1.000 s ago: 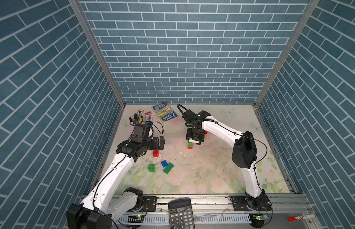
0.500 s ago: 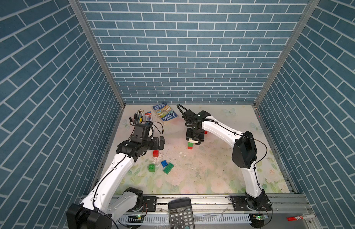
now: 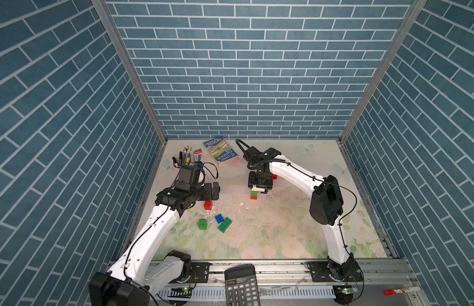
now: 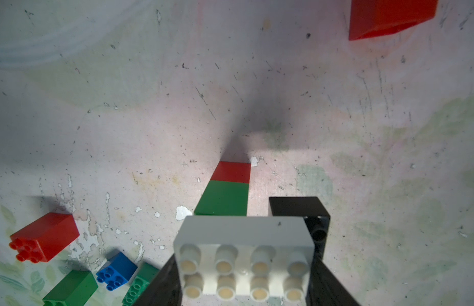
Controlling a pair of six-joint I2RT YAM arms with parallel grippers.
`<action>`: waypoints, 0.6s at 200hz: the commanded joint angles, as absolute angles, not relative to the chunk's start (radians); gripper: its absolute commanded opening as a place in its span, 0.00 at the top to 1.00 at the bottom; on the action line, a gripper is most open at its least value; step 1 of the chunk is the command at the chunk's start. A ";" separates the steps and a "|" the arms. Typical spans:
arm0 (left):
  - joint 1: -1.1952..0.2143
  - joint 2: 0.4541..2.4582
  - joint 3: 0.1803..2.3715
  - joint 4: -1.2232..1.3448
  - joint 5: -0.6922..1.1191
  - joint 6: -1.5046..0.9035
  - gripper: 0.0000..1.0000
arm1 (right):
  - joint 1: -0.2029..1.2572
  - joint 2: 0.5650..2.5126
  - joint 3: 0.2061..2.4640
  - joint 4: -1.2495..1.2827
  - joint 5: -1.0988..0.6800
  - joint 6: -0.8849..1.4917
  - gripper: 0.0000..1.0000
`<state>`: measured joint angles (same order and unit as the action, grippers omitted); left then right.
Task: Assemble the letter r with lego
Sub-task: Assemble the lego brick with the lego brick.
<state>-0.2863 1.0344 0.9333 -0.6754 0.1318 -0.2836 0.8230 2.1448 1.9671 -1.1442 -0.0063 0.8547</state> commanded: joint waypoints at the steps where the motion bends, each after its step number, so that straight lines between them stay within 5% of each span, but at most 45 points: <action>1: -0.279 1.027 0.924 -0.664 0.118 -0.285 0.00 | 0.833 2.177 1.929 -1.172 -0.007 0.830 1.00; 120: -0.277 1.008 0.915 -0.670 0.105 -0.285 0.00 | 0.833 2.219 1.872 -1.165 0.011 0.822 1.00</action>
